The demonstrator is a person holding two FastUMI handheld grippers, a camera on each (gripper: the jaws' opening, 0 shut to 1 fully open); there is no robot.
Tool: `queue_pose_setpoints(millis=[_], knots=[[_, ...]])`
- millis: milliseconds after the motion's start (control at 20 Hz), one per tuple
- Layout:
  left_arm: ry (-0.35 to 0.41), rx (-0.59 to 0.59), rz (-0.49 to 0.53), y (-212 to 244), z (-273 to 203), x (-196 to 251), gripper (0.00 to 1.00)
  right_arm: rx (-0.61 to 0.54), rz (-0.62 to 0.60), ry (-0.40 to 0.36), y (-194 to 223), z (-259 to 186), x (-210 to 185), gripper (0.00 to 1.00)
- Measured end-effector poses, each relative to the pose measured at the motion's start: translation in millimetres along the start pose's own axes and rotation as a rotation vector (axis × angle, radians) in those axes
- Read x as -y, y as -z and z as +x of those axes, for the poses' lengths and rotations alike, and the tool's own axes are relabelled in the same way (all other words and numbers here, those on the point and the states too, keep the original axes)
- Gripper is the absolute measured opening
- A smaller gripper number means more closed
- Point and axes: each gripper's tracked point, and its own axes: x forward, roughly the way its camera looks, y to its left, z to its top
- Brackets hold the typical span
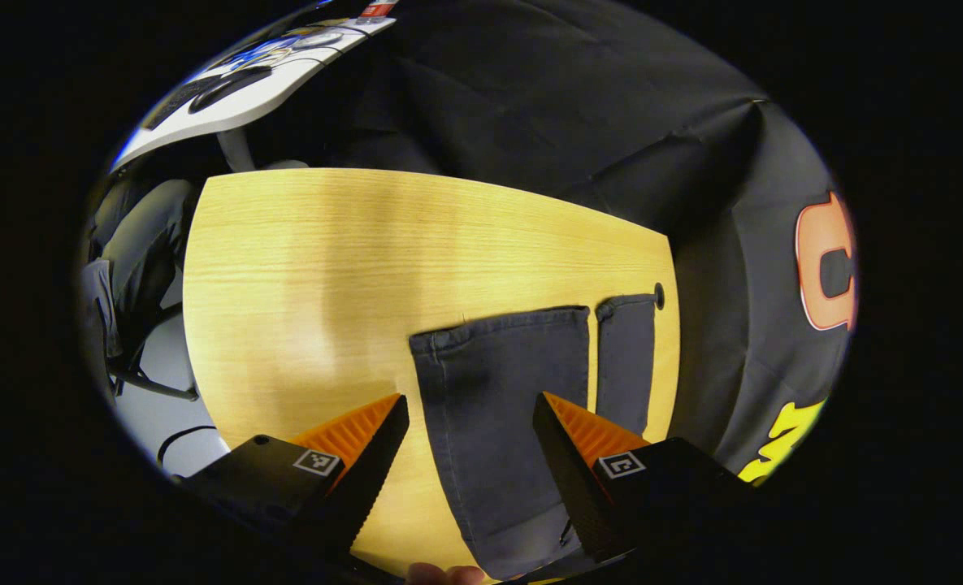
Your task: Grasp the waist and the cuffs of the jeans and fold them to make the two legs overlap; first hold the waist and fold one-third of the jeans toward the cuffs, then hold the cuffs and fold the remaining one-third in the same direction to finish folding.
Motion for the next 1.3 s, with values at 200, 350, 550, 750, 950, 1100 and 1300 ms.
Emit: queue_pose_setpoints(millis=[200, 350, 550, 750, 950, 1100, 1300], knots=[[-0.066, 0.004, 0.001, -8.1, 21.6, -2.5, 1.00, -0.036, -0.015, 0.032, 5.9, 3.0, 4.2, 0.98], [-0.092, 0.010, 0.018, -11.1, 25.6, 4.2, 0.99, -0.070, 0.002, 0.055, 8.4, 17.0, 6.4, 0.98], [-0.141, 0.000, 0.049, -10.1, 33.3, 8.2, 0.99, -0.125, 0.072, 0.057, 8.9, 44.1, 5.1, 0.98], [-0.182, 0.002, 0.035, -10.5, 34.5, 7.9, 0.98, -0.197, 0.181, 0.103, 16.0, 79.1, 21.3, 0.98], [-0.214, 0.000, 0.044, -10.9, 36.9, 7.0, 0.97, -0.211, 0.225, 0.143, 25.5, 98.5, 25.9, 0.92], [-0.249, 0.001, 0.063, -10.0, 39.0, 6.9, 0.97, -0.208, 0.194, 0.190, 34.3, 106.5, 14.9, 0.92], [-0.267, 0.016, 0.063, -10.5, 39.7, 6.7, 0.97, -0.204, 0.103, 0.295, 37.5, 116.6, 9.5, 0.96]])
